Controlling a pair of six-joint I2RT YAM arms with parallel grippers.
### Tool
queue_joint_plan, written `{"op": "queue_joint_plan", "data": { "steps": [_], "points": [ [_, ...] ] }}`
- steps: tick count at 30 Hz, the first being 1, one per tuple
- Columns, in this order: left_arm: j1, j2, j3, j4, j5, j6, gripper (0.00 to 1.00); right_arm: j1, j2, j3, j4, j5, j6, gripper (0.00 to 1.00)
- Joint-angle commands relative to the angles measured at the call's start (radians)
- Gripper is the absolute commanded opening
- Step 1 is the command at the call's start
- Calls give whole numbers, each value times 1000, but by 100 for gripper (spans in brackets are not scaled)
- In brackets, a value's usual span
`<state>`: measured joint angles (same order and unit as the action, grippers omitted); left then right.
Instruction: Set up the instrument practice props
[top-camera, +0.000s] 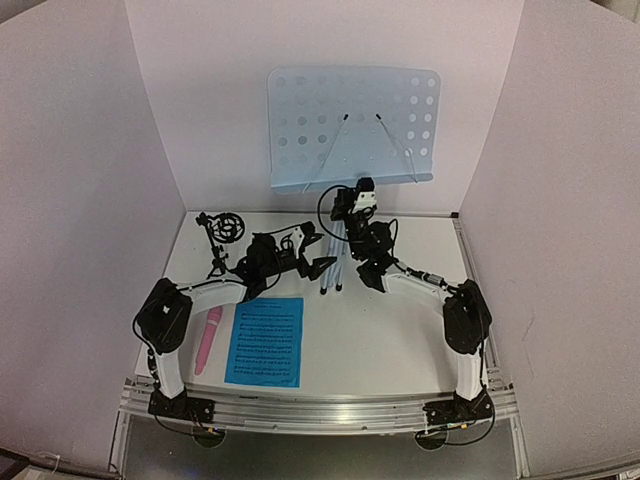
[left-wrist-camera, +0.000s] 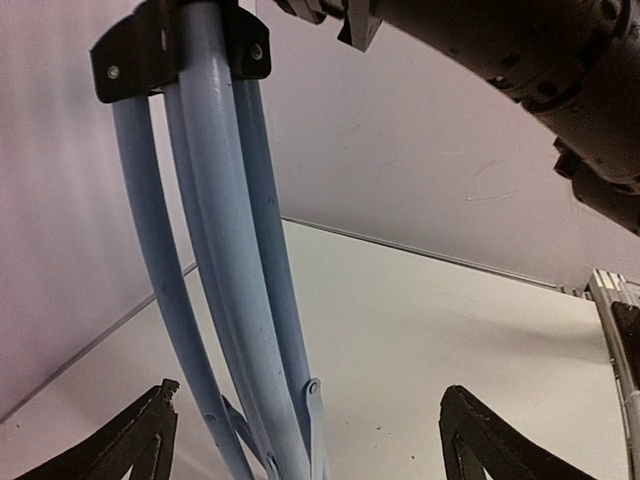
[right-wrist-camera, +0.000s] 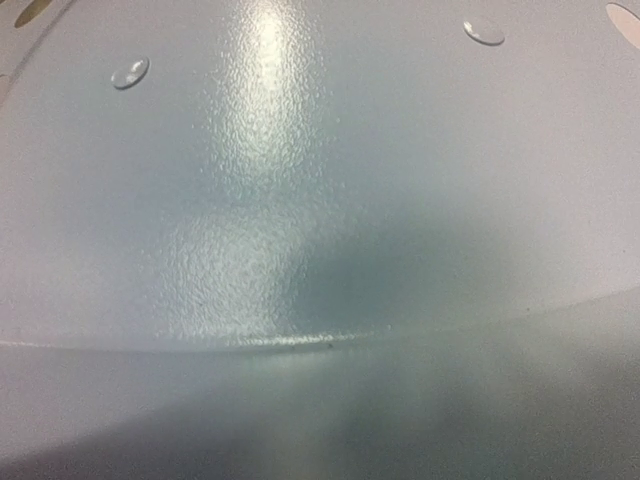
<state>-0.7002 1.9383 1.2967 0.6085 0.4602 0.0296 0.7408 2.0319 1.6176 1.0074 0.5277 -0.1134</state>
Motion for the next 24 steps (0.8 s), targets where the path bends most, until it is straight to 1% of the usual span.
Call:
{"op": "queue_joint_plan", "data": {
  "steps": [1, 7, 10, 12, 14, 17, 20, 22, 24],
  "points": [
    [-2, 70, 114, 89, -33, 29, 74, 37, -76, 65, 297, -66, -103, 0],
    [-7, 101, 147, 83, -54, 26, 39, 36, -72, 58, 300, -80, -120, 0],
    [-8, 110, 157, 68, -61, 31, 24, 37, -70, 49, 300, -69, -111, 0],
    [-9, 110, 156, 69, -77, 19, 10, 36, -70, 41, 300, -70, -110, 0],
    [-9, 103, 144, 71, -85, 23, 0, 36, -72, 22, 299, -77, -138, 0],
    [-7, 92, 132, 61, -86, 49, 0, 35, -90, -30, 299, -64, -262, 0],
    [-2, 92, 136, 40, -90, 94, 0, 23, -135, -137, 291, -74, -353, 0],
    [2, 102, 146, 24, -89, 98, 0, 9, -153, -198, 236, -82, -371, 0],
    [4, 116, 152, 15, -80, 96, 0, 3, -154, -223, 137, -90, -354, 0]
  ]
}}
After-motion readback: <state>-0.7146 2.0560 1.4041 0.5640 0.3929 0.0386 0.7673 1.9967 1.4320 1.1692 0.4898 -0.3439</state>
